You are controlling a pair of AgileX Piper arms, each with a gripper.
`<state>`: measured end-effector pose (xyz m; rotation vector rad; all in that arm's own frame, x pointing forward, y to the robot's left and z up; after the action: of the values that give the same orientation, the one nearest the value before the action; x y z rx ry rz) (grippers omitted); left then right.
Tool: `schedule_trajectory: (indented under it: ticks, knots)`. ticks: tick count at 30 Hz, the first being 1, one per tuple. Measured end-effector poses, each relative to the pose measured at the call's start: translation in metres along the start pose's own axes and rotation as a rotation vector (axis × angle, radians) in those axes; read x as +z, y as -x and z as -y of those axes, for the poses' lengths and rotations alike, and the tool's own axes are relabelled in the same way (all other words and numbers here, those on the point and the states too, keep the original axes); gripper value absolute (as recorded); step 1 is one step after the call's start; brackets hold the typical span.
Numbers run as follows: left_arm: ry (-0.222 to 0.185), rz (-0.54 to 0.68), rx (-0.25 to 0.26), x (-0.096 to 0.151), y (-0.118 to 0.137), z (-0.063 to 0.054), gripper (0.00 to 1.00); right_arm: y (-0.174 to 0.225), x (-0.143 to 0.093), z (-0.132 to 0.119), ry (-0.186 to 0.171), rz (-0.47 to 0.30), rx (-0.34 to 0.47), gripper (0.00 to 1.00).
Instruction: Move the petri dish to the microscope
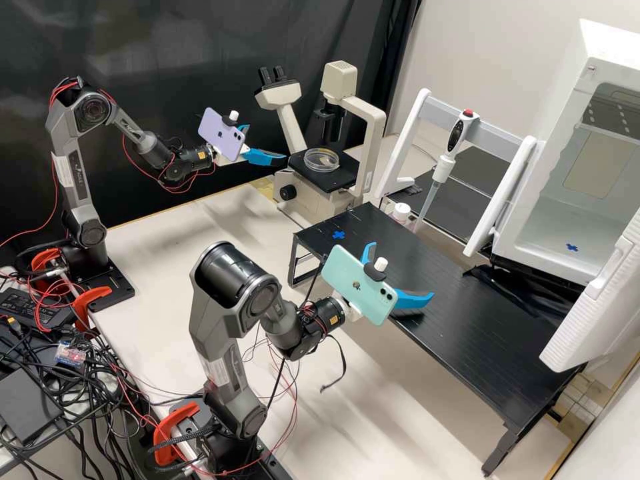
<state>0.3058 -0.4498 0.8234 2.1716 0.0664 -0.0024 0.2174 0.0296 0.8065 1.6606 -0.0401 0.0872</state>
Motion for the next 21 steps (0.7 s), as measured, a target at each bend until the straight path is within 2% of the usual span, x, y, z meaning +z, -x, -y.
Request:
schedule_trajectory:
  ticks: [21]
  knots:
    - [0.000, 0.000, 0.000, 0.0000, 0.0000, 0.0000, 1.00, -0.0035, -0.0010, 0.0061, -0.008, 0.010, -0.011, 1.00]
